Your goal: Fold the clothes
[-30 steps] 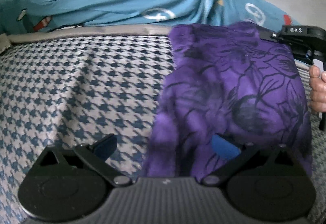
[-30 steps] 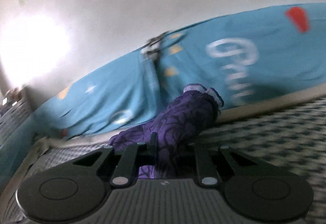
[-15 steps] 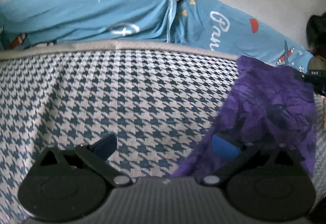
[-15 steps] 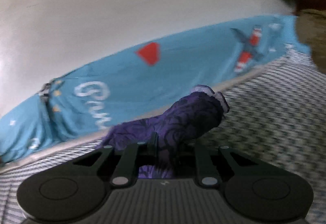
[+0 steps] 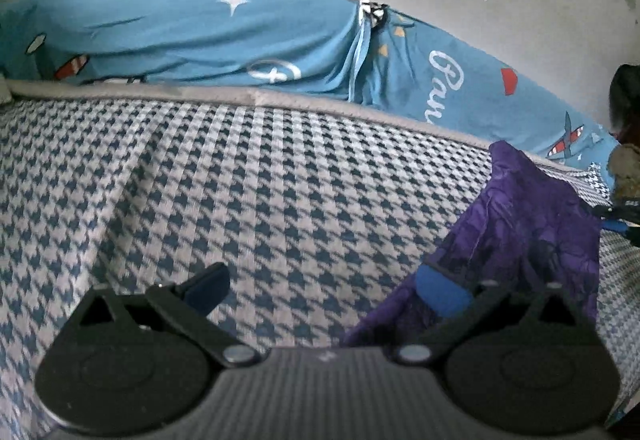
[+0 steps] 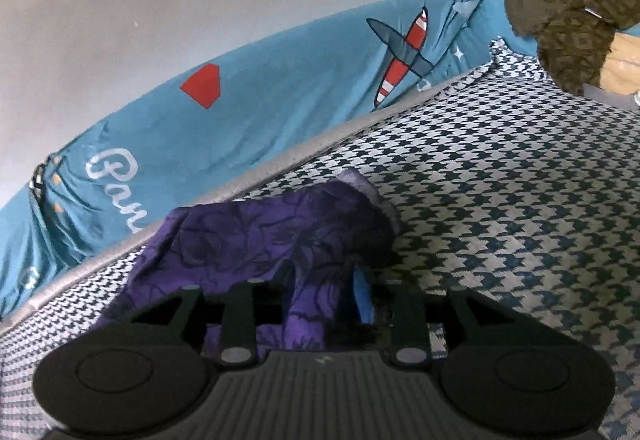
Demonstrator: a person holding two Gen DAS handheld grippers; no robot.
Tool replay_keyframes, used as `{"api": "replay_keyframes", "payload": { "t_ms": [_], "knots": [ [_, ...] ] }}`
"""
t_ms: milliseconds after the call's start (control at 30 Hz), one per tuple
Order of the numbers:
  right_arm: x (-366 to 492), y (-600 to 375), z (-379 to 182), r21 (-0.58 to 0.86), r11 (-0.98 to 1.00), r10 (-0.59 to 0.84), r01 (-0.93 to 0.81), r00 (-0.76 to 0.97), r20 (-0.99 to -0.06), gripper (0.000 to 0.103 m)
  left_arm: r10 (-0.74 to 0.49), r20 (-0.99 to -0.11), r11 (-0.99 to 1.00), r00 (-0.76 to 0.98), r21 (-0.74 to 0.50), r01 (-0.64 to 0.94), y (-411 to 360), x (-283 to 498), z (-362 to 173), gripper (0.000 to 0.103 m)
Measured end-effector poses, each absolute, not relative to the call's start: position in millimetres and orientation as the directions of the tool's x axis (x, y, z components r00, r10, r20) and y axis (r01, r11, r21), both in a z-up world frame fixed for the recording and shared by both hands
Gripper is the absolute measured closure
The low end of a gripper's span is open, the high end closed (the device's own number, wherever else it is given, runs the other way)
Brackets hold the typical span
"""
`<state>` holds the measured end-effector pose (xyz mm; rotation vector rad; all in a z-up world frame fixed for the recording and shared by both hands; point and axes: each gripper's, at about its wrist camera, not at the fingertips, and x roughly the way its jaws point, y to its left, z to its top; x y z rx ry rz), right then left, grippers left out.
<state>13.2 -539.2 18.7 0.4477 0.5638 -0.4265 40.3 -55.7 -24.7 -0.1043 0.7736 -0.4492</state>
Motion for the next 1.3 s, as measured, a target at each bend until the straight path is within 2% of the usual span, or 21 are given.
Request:
{"api": "replay_keyframes", "payload": {
  "t_ms": [233, 833, 1300],
  "knots": [
    [-16, -520, 33, 0.342, 0.847, -0.162, 0.407, 0.810, -0.563, 0.066, -0.438, -0.669, 0.896, 0.601, -0.275, 0.348, -58, 23, -30, 0.000],
    [-63, -454, 26, 0.357, 0.910, 0.035, 0.208, 0.822, -0.568, 0.065, -0.442, -0.697, 0.896, 0.565, -0.315, 0.312, -55, -7, -40, 0.000],
    [-103, -349, 23, 0.335, 0.931, 0.327, -0.147, 0.743, -0.584, 0.065, -0.448, -0.695, 0.894, 0.562, -0.330, 0.305, -52, -14, -39, 0.000]
  ]
}}
